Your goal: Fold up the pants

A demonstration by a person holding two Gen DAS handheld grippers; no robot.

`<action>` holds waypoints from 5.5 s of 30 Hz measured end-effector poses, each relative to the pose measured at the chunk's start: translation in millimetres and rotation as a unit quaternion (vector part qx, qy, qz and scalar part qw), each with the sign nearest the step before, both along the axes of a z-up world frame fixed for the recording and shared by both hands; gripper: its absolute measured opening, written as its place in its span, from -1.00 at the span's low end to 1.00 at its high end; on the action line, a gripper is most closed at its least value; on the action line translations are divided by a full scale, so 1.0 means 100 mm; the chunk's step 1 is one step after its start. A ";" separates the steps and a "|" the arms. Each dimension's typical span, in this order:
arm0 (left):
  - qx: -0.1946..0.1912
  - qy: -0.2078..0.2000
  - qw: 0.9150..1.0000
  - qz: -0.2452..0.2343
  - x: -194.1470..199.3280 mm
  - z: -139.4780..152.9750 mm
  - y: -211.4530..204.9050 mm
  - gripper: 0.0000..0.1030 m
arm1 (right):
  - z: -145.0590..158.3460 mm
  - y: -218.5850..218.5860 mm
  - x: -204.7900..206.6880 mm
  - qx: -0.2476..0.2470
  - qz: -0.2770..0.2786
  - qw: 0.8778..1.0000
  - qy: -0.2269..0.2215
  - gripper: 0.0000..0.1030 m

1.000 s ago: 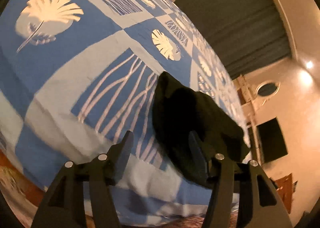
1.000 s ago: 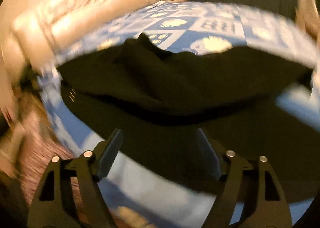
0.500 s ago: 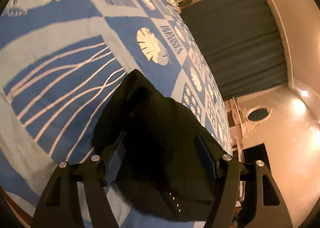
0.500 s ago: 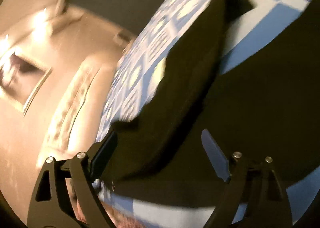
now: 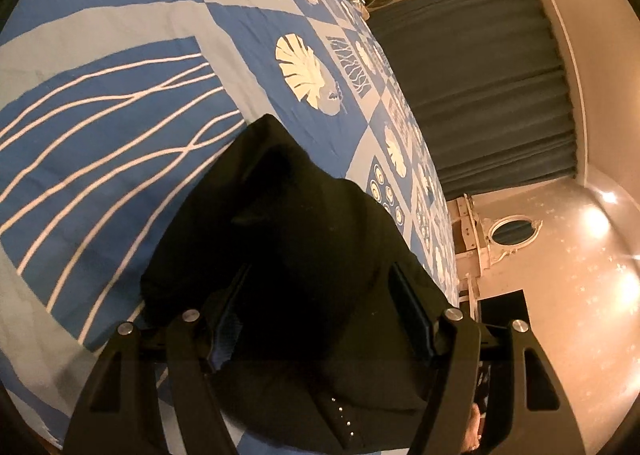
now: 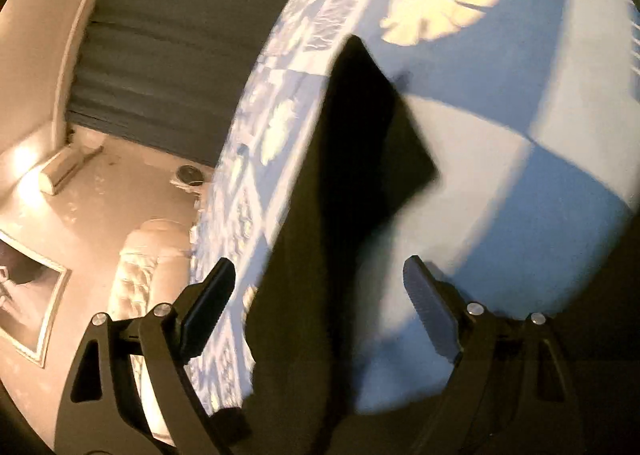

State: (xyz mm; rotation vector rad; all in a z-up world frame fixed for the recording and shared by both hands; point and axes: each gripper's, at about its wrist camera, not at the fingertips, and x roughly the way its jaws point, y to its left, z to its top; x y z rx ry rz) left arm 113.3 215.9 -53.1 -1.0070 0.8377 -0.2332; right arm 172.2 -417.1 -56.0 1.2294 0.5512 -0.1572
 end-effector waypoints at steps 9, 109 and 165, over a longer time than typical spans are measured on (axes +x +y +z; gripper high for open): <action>0.042 0.011 0.999 -0.009 0.04 0.04 -0.08 0.20 | 0.10 -0.15 0.63 -0.028 0.095 0.995 0.024 -0.80; -0.103 -0.012 0.986 -0.130 -0.59 0.25 -1.77 0.20 | -0.19 1.99 -1.29 0.130 0.213 0.968 -0.032 -0.13; -0.087 0.042 0.995 0.017 -1.08 -0.23 -2.08 -0.64 | -0.11 1.41 -1.79 0.087 0.153 0.984 0.002 0.00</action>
